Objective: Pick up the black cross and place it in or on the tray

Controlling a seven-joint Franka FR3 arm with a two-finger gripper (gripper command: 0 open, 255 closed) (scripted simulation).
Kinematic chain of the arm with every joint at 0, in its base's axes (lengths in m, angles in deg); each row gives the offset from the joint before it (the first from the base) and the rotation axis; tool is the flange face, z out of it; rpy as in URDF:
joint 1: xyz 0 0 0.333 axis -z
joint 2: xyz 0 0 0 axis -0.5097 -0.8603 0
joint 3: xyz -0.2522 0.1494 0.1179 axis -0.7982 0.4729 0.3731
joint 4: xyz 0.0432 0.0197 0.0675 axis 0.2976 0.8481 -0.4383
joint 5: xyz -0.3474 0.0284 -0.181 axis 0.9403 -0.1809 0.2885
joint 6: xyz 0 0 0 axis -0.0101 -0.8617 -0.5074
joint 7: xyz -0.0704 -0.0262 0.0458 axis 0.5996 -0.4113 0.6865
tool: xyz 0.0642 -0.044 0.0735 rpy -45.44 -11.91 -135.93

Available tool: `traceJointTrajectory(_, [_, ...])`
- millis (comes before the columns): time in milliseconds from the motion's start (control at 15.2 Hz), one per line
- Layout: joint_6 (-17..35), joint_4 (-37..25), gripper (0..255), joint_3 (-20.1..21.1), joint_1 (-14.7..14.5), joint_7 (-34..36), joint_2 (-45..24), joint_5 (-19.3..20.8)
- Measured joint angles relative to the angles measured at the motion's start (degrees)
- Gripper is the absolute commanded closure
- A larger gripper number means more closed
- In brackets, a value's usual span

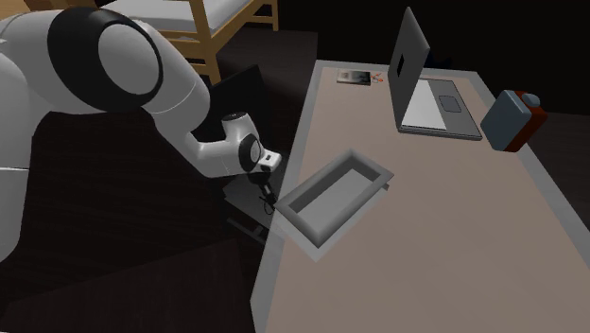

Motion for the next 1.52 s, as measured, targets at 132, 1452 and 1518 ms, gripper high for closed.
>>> traceJointTrajectory(132, [-0.6,1.0,255,-0.1,-0.2,-0.1,1.6,0.1])
traceJointTrajectory(1452, [-9.1,7.3,255,-1.6,-1.6,-2.1,16.6,1.1])
traceJointTrajectory(1518, [-9.5,7.5,255,-1.6,-1.6,-2.2,17.3,1.1])
